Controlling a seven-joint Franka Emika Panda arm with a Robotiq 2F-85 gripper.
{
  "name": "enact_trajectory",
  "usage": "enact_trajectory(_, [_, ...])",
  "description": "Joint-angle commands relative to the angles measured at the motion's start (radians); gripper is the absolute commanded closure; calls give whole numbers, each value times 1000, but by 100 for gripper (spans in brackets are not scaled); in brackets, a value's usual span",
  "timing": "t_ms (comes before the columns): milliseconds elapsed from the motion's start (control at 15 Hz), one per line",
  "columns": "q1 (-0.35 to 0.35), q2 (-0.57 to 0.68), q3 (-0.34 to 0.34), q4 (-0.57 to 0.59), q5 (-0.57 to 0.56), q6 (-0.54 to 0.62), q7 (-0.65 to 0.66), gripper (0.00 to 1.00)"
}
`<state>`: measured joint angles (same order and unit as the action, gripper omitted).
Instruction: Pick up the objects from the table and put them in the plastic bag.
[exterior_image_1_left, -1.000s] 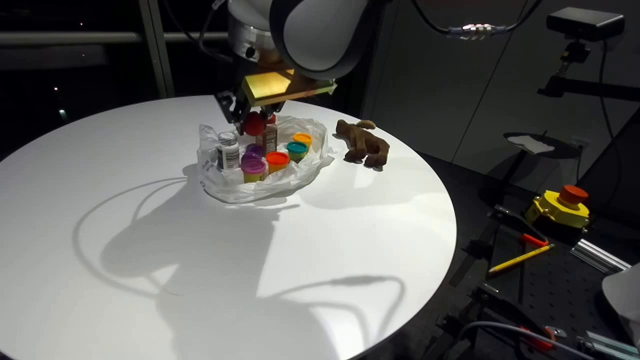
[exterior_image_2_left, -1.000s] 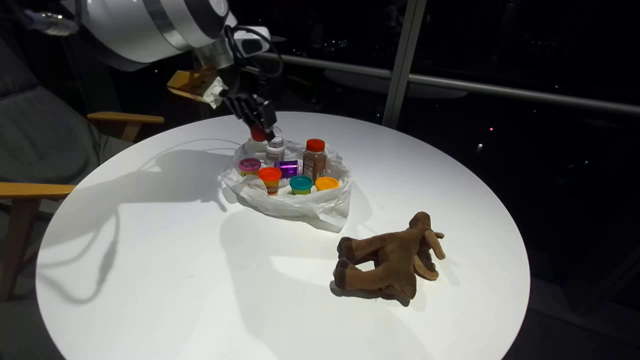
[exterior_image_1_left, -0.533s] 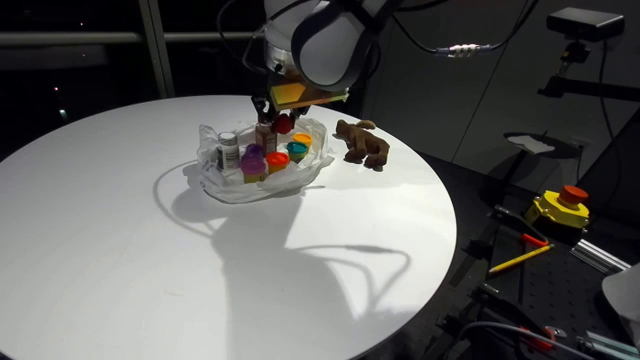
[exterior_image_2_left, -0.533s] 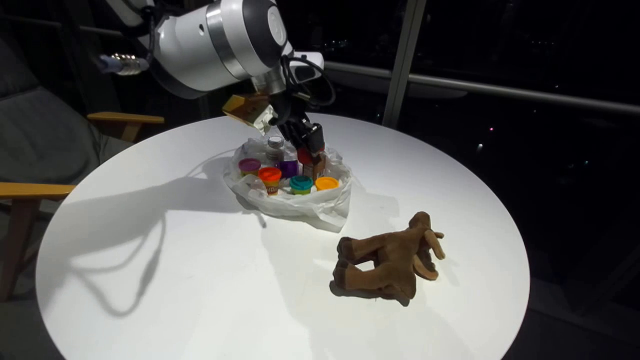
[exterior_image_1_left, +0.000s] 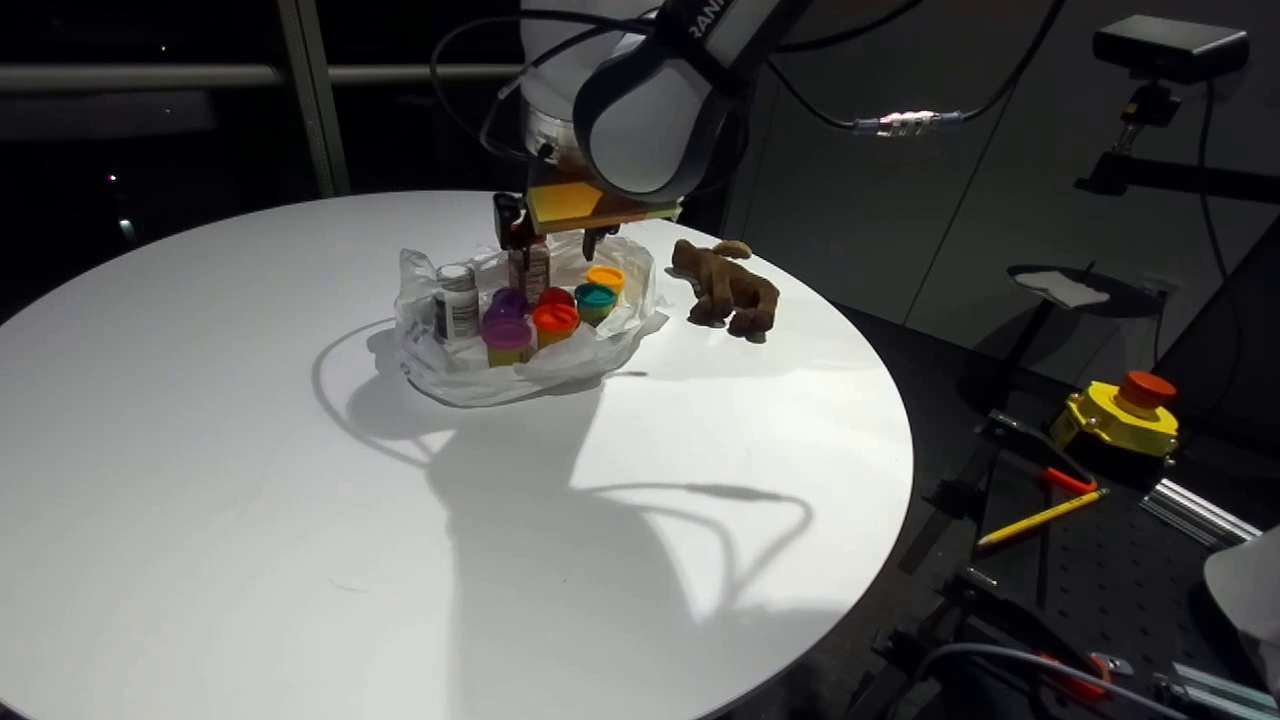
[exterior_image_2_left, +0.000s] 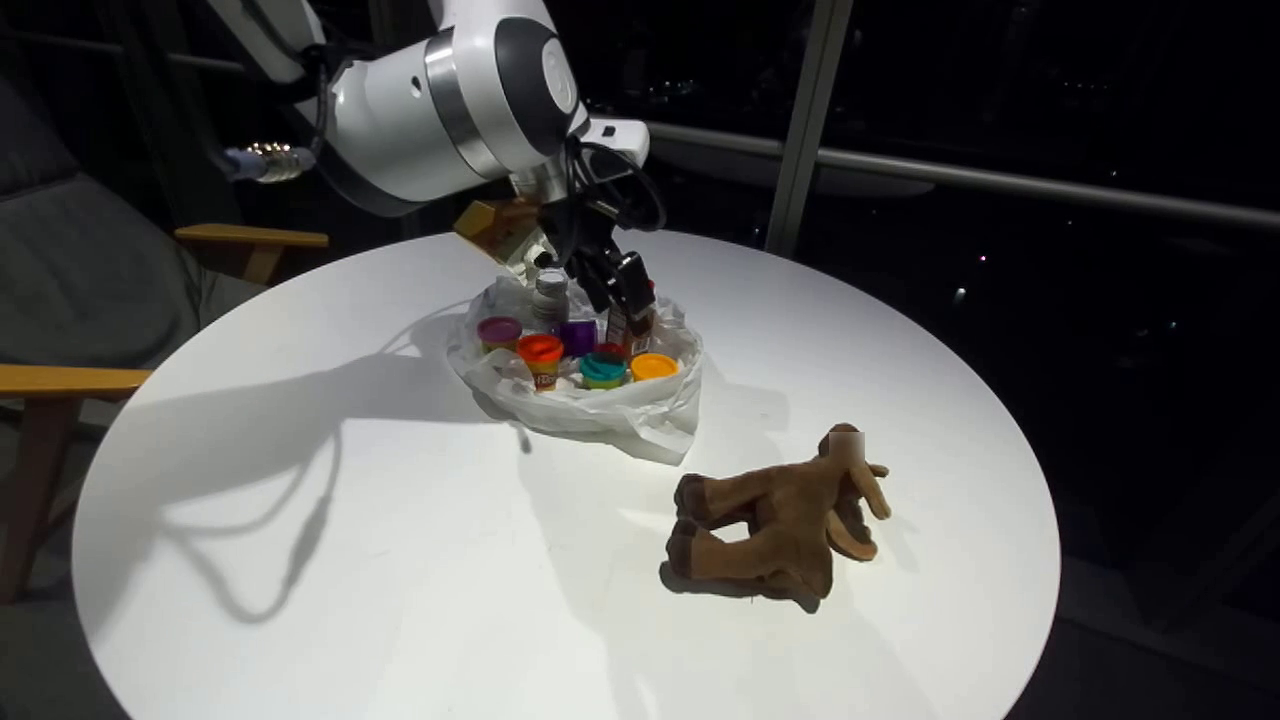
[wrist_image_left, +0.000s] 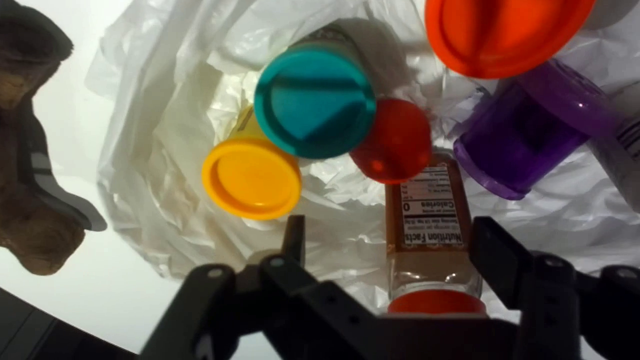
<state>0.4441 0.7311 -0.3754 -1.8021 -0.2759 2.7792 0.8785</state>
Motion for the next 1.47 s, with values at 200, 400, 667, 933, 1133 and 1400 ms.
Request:
enact_trajectory(200, [23,-119,-99,-125,-30,72,47,0])
enact_trajectory(400, [-31,-249,-88,-255,-24,67,-21,0])
enact_trajectory(667, [-144,-431,-80,-401,-51,63,-146,0])
enact_trajectory(933, [-313,-518,-11,-466,0,60,-350,0])
enact_trajectory(1133, [-426,-503,65,-471,71,59,-532,0])
enact_trajectory(1400, [-507,-432,156,-449,148,84,-707,0])
